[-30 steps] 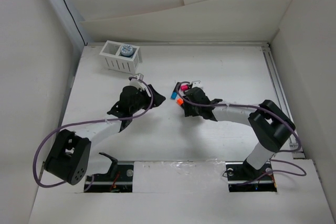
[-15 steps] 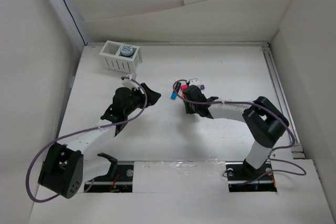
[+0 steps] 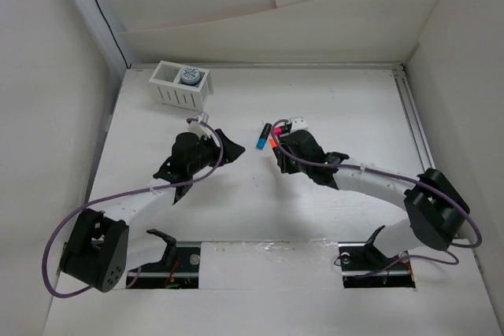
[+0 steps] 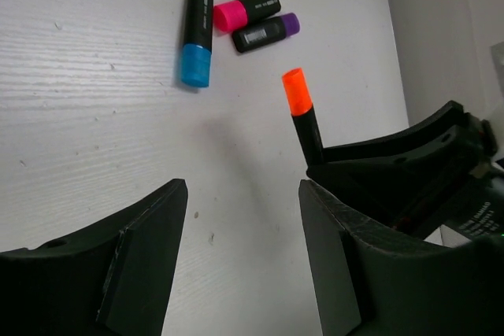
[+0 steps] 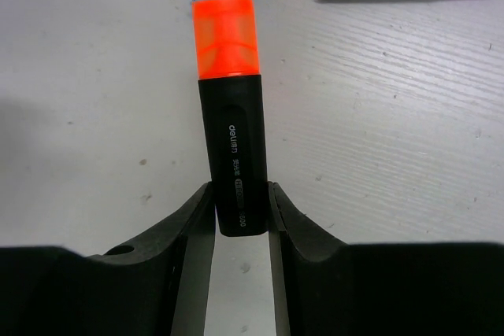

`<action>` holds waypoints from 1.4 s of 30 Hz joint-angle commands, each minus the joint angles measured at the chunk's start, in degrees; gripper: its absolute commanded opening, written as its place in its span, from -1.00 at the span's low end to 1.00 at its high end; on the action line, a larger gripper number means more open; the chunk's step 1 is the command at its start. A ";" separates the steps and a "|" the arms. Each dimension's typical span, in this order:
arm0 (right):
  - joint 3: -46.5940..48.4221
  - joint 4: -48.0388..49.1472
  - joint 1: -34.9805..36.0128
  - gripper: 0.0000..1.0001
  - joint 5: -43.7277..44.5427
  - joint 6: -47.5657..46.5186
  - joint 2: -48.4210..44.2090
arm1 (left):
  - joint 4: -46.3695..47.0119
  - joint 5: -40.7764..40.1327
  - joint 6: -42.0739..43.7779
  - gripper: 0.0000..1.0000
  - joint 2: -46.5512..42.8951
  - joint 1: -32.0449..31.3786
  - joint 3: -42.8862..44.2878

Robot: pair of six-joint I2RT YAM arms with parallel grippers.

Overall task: Sort the stationery into containers
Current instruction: Pick up the pen from the center of the board.

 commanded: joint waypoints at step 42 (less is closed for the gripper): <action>9.00 4.62 6.60 -0.89 -11.69 -0.69 0.66 | 12.82 9.39 -6.46 -0.82 14.24 -2.80 7.08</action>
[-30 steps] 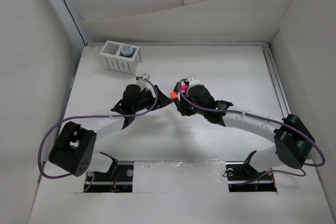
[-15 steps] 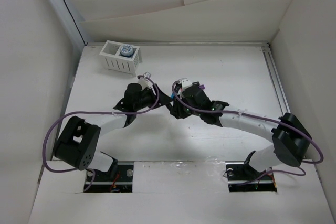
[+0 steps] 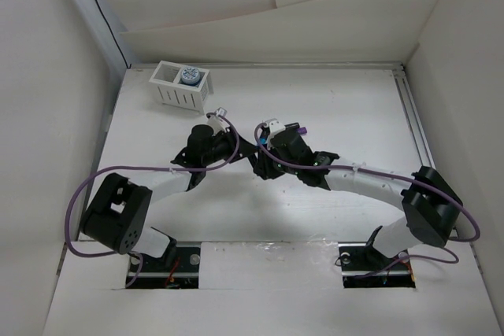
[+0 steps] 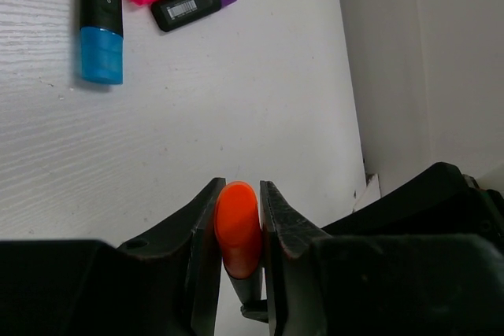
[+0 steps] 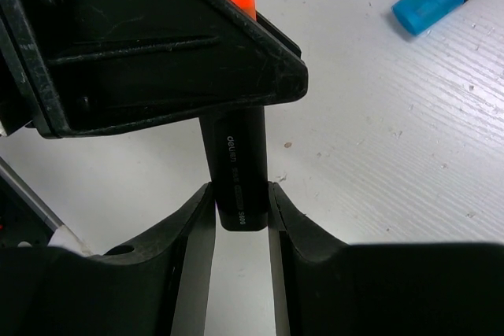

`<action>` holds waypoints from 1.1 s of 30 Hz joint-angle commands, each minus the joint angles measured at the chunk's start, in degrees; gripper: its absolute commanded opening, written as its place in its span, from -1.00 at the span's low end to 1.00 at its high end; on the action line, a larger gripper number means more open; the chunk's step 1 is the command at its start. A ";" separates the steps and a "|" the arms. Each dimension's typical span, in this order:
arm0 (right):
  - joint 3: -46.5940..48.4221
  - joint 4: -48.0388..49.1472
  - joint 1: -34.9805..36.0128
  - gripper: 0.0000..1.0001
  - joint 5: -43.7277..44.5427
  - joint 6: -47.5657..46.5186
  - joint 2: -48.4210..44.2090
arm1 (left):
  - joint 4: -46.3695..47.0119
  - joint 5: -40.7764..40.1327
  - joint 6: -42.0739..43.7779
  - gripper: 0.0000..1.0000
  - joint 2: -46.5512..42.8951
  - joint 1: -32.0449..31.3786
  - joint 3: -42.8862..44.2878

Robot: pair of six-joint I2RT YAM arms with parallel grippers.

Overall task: Sort the stationery into containers
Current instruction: Pick up the pen from the center of the board, then place the pen in the storage box.

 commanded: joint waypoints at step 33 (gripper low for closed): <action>-9.35 5.11 0.50 0.47 8.53 -0.92 -20.65 | -33.93 -31.72 10.00 -1.00 12.96 21.55 51.03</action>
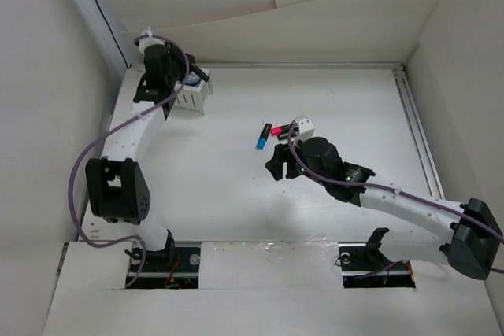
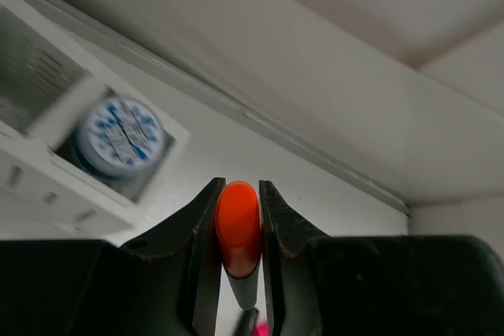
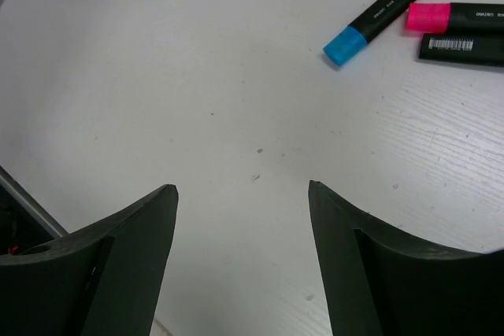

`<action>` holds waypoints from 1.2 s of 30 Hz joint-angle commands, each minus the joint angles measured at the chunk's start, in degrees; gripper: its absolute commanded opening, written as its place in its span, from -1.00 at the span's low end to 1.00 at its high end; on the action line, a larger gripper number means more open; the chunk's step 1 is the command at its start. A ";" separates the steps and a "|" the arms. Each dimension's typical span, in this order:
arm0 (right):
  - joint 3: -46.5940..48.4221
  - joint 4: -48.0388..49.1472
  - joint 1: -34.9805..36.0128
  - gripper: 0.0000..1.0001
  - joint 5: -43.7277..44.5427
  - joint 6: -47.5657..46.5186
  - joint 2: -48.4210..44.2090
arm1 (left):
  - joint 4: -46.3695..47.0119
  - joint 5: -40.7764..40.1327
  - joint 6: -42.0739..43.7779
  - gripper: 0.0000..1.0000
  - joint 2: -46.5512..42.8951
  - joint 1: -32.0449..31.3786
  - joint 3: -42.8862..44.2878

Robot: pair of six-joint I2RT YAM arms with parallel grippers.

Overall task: Sort the stationery into containers
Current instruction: Place the pen in the storage box.

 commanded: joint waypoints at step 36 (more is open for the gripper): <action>-2.67 6.72 -0.03 0.47 1.06 -0.15 -0.30 | -14.40 -32.17 17.92 -0.88 33.07 6.85 42.21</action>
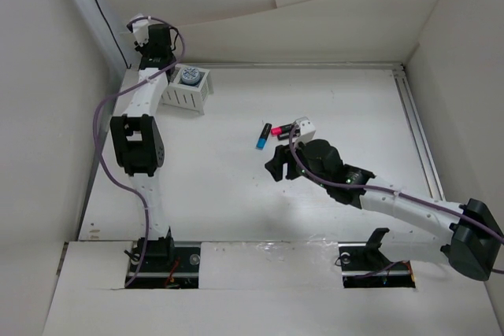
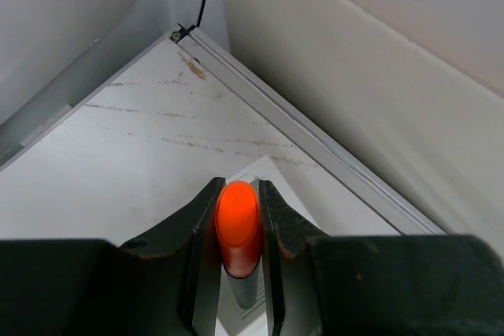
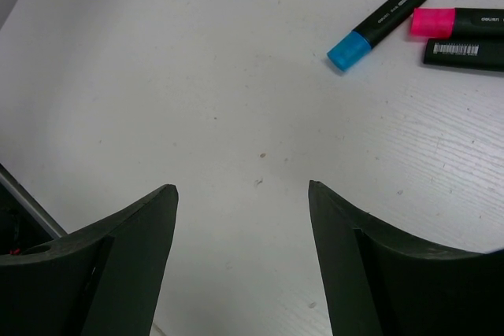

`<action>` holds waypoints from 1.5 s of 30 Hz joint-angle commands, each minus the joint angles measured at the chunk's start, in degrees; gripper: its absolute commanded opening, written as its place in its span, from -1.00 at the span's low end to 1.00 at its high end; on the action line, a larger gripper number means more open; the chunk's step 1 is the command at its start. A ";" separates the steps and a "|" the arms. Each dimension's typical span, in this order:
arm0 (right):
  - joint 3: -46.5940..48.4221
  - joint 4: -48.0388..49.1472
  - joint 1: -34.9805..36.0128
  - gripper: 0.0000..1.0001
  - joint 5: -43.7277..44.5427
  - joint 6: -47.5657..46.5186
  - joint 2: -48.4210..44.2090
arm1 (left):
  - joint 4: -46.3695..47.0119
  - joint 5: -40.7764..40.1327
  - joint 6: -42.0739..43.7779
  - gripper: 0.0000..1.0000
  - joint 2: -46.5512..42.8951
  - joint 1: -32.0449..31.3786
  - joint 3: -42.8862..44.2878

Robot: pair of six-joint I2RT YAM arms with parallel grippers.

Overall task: Sort the stationery into containers
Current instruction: Place the pen in the storage box, then pick up the pen from the center of the board.

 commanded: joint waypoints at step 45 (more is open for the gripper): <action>21.10 0.78 -5.89 0.48 16.82 9.34 33.24 | 30.46 21.81 -18.00 -0.52 -68.94 -16.10 -79.61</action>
